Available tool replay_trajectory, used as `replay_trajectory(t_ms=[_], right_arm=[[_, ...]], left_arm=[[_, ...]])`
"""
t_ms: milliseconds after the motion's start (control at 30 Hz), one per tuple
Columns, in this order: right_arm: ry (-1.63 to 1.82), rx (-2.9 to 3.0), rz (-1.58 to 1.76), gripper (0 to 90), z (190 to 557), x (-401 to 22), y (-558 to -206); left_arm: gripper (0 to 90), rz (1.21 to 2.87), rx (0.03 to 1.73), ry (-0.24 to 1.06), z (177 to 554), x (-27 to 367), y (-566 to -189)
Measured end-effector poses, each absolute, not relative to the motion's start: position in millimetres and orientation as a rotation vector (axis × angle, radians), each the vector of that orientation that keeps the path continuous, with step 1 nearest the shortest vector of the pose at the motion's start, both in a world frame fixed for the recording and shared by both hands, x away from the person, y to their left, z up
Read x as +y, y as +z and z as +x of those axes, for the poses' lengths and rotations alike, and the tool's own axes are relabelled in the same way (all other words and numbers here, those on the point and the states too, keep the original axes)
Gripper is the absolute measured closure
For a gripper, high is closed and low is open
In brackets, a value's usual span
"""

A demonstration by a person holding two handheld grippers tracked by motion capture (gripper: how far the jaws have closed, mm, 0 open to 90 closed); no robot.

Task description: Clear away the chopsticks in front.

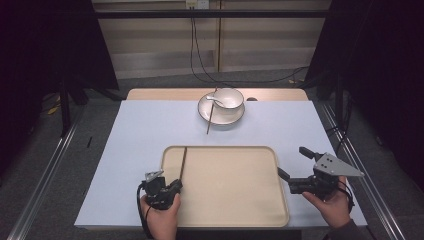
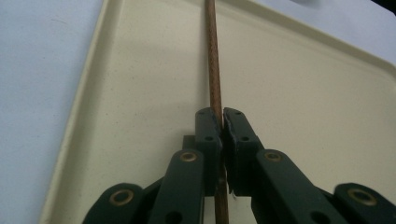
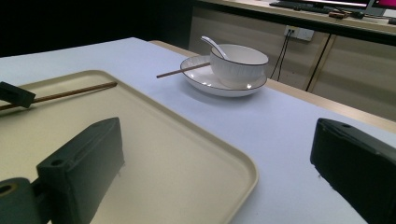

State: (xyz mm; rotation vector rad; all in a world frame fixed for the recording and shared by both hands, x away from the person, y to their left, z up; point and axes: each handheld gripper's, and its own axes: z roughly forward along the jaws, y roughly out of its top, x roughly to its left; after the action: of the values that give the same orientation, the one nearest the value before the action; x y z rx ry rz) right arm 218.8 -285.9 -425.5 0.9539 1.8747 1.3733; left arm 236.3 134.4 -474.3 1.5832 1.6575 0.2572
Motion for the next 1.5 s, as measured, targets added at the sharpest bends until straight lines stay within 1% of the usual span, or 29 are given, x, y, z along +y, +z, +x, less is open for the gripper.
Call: replay_trajectory(t_ms=[200, 233, 267, 333, 367, 433, 533, 600, 700, 733, 833, 900, 933, 1000, 1167, 1300, 1500], right_arm=[[1.370, 1.881, 0.947, 2.3, 219, -286, -426], [1.371, 1.885, 0.945, 2.3, 219, -286, -426], [1.370, 1.886, 0.945, 2.3, 219, -286, -426], [1.371, 1.878, 0.955, 2.3, 219, -286, -426], [1.376, 1.878, 0.957, 2.3, 219, -286, -425], [1.376, 1.877, 0.956, 2.3, 219, -286, -425], [1.371, 1.876, 0.958, 2.3, 219, -286, -425], [1.374, 1.877, 0.950, 2.3, 219, -287, -425], [1.369, 1.874, 0.950, 2.3, 219, -287, -425], [1.369, 1.874, 0.950, 2.3, 219, -287, -425], [1.377, 1.876, 0.952, 2.3, 219, -287, -425], [1.376, 1.876, 0.954, 2.3, 219, -287, -425], [1.375, 1.876, 0.950, 2.3, 219, -288, -425], [1.375, 1.876, 0.949, 2.3, 219, -288, -425], [1.373, 1.878, 0.948, 2.3, 219, -287, -425], [1.375, 1.878, 0.947, 2.3, 219, -287, -425], [1.379, 1.885, 0.945, 2.3, 219, -288, -425]], left_arm=[[84.0, 1.575, 1.643, 0.280, 238, 132, -475], [82.4, 1.566, 1.637, 0.260, 238, 132, -475], [80.9, 1.577, 1.634, 0.272, 238, 132, -474], [80.9, 1.576, 1.625, 0.275, 239, 131, -472], [78.5, 1.562, 1.625, 0.273, 240, 130, -471], [78.1, 1.564, 1.604, 0.288, 243, 130, -466], [72.1, 1.553, 1.568, 0.306, 253, 129, -457], [68.2, 1.574, 1.529, 0.331, 261, 128, -450], [58.7, 1.577, 1.494, 0.335, 275, 126, -442], [58.7, 1.581, 1.484, 0.347, 279, 125, -441], [52.1, 1.572, 1.448, 0.332, 294, 123, -435], [51.6, 1.582, 1.424, 0.333, 304, 121, -431], [48.5, 1.588, 1.410, 0.327, 308, 120, -431], [47.1, 1.601, 1.382, 0.346, 318, 118, -428], [37.1, 1.632, 1.319, 0.373, 345, 112, -422], [32.7, 1.633, 1.249, 0.383, 364, 107, -421], [27.7, 1.667, 1.193, 0.402, 389, 99, -423]])
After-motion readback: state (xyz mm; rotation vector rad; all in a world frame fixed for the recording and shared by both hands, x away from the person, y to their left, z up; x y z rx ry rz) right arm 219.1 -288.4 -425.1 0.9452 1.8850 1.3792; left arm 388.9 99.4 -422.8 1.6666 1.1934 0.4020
